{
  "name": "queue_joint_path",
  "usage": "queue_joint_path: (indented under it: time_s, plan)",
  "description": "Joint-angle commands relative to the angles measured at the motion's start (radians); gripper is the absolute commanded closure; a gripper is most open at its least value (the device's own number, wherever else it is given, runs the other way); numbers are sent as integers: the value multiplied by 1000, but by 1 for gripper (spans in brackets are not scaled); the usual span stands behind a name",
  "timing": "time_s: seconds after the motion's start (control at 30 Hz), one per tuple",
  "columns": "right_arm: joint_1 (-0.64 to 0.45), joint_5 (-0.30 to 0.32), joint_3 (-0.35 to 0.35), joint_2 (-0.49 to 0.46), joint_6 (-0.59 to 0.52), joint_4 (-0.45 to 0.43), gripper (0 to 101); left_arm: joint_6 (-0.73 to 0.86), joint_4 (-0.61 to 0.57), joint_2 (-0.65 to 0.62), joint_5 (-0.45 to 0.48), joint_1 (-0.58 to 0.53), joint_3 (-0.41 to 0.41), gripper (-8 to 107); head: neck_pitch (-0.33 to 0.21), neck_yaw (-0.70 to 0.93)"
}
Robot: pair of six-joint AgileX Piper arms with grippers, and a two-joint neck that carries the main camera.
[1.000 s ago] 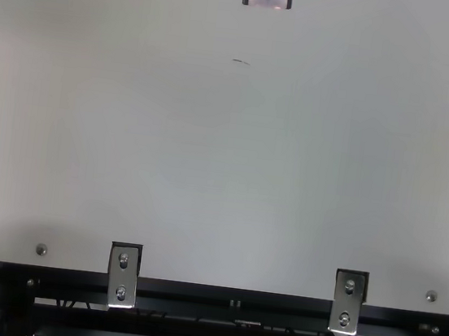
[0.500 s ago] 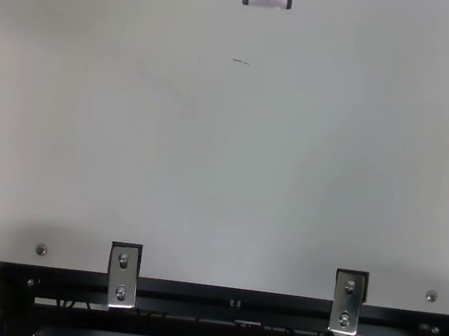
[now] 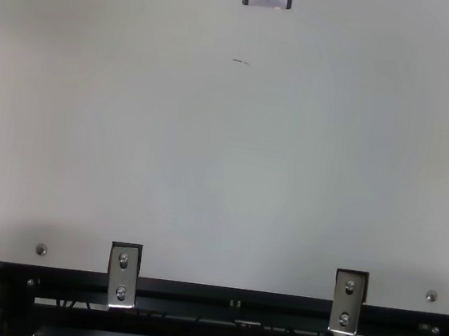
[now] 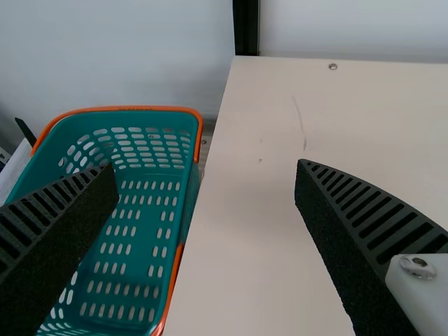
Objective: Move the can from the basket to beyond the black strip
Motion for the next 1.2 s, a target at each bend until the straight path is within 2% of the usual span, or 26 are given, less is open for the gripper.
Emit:
queue_joint_path:
  time_s: [0.0,0.33,0.77,0.93,1.17]
  plan:
    - [4,-7,49,-56,6,0,0,9,-22,-28,-4,3,10,9,-3,8]
    - [43,-55,201,-244,88,-49,0,38,-180,-219,-1,3,98,9,-3,8]
    - [114,-147,401,-511,294,-187,0,130,-310,-462,22,41,243,9,-3,8]
    - [74,-124,438,-588,382,-242,0,180,-338,-539,24,61,290,9,-3,8]
    - [-2,-48,444,-669,504,-309,0,246,-362,-613,8,70,337,9,-3,8]
